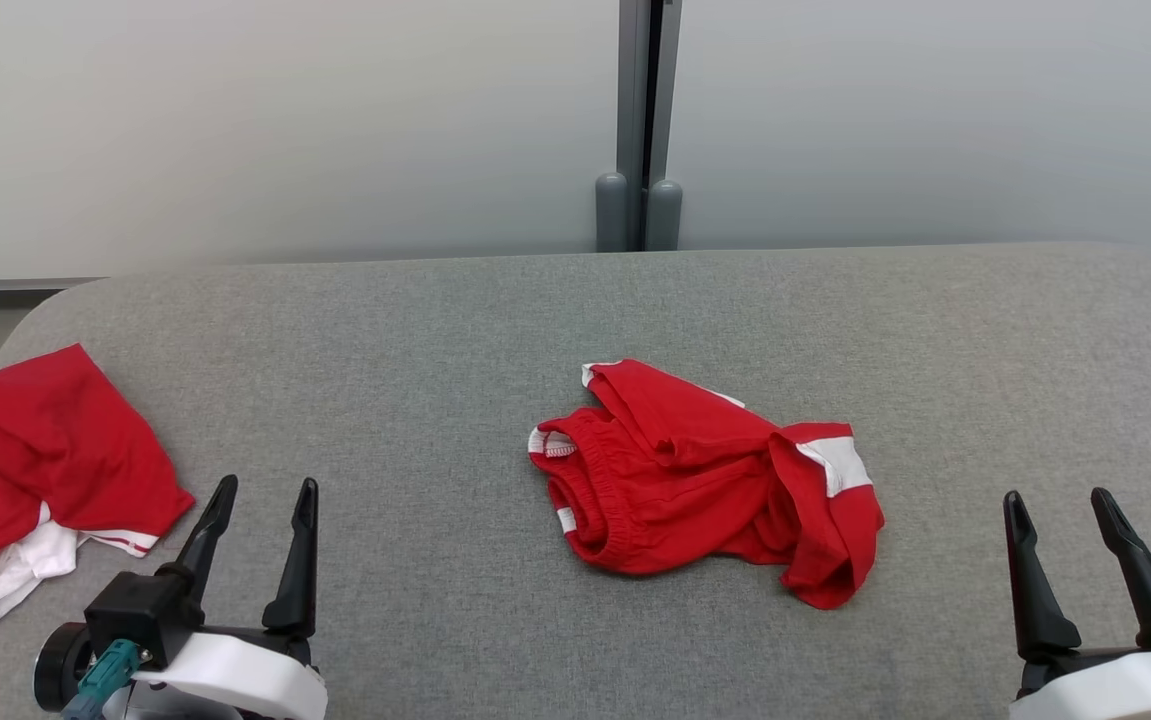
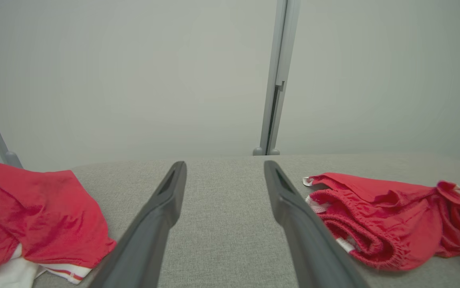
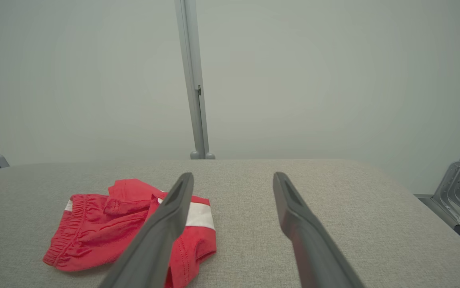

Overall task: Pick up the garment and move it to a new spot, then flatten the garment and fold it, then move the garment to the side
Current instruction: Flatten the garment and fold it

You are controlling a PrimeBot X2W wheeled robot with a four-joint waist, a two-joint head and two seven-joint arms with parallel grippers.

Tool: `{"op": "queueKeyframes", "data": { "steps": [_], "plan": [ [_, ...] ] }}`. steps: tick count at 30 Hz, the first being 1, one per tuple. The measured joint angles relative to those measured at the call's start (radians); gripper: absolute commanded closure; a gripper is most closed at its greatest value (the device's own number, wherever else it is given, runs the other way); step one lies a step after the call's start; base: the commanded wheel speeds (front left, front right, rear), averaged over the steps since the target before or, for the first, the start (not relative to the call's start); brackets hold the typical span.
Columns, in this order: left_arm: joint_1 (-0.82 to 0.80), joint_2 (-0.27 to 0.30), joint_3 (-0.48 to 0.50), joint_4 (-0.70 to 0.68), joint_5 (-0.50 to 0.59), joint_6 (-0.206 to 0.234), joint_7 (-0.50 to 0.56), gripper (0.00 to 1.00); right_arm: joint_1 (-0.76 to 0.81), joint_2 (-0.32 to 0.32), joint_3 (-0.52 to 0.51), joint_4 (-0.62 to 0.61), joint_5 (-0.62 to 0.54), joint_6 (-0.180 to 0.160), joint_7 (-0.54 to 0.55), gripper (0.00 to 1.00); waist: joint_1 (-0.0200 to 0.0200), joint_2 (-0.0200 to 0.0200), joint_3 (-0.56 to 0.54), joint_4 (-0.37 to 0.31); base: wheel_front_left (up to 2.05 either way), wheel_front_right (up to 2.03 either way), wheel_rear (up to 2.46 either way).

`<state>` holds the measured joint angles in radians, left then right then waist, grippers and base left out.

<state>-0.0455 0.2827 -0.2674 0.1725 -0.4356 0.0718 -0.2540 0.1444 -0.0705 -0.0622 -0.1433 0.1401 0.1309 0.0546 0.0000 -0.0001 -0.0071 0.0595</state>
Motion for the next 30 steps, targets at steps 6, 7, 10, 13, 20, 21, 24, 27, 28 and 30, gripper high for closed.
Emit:
{"op": "queueKeyframes", "data": {
  "steps": [6, 7, 10, 13, 20, 21, 24, 27, 28, 30],
  "plan": [
    [0.0, 0.001, -0.003, -0.002, -0.002, 0.004, 0.004, 0.0, 0.0, 0.0, -0.002, -0.005, 0.0, 0.0, 0.007, 0.0, 0.0, 0.0, 0.001, 0.002, 0.0, 0.0, 0.0],
    [0.0, 0.002, -0.004, -0.002, -0.002, 0.005, 0.007, 0.0, 0.0, 0.0, -0.002, -0.005, 0.0, 0.0, 0.007, 0.0, 0.0, 0.0, 0.002, 0.002, 0.0, 0.0, 0.0],
    [0.0, 0.001, -0.008, -0.001, -0.002, 0.008, 0.007, 0.0, 0.0, 0.0, -0.002, -0.004, 0.0, 0.0, 0.007, 0.0, 0.0, 0.0, 0.003, 0.001, 0.0, 0.0, 0.0],
    [0.0, 0.001, -0.007, 0.001, -0.005, 0.01, 0.007, 0.0, 0.0, 0.0, -0.002, -0.003, 0.002, 0.0, 0.007, 0.0, 0.0, 0.0, 0.003, 0.001, 0.0, 0.0, 0.0],
    [-0.016, 0.001, -0.017, -0.003, -0.004, 0.011, 0.007, 0.0, -0.008, -0.015, 0.026, 0.013, 0.003, 0.0, 0.022, 0.0, 0.0, 0.0, 0.025, 0.007, 0.0, 0.0, 0.0],
    [-0.029, 0.0, -0.021, -0.007, 0.001, 0.011, 0.007, 0.0, -0.018, -0.02, 0.044, 0.021, 0.003, 0.0, 0.03, 0.0, 0.0, 0.0, 0.035, 0.01, 0.0, 0.0, 0.0],
    [-0.069, -0.012, -0.035, -0.026, 0.014, 0.011, 0.007, 0.0, -0.055, -0.04, 0.118, 0.055, 0.003, 0.0, 0.043, 0.0, 0.0, 0.0, 0.071, 0.019, 0.0, 0.0, 0.0],
    [-0.1, -0.03, -0.053, -0.034, 0.023, 0.007, 0.003, 0.0, -0.095, -0.053, 0.194, 0.104, 0.004, 0.0, 0.052, 0.0, 0.0001, 0.0, 0.11, 0.036, 0.0, 0.0, 0.0],
    [-0.111, -0.038, -0.058, -0.034, 0.024, 0.002, 0.002, 0.0, -0.108, -0.056, 0.216, 0.122, 0.003, 0.0, 0.053, 0.0, 0.0, 0.0, 0.122, 0.043, 0.0, 0.0, 0.0],
    [-0.127, -0.049, -0.065, -0.03, 0.029, -0.002, 0.0, 0.0, -0.134, -0.063, 0.249, 0.159, -0.001, 0.0, 0.053, 0.0, 0.0, 0.0, 0.145, 0.057, 0.0, 0.0, 0.0]
  ]
}}
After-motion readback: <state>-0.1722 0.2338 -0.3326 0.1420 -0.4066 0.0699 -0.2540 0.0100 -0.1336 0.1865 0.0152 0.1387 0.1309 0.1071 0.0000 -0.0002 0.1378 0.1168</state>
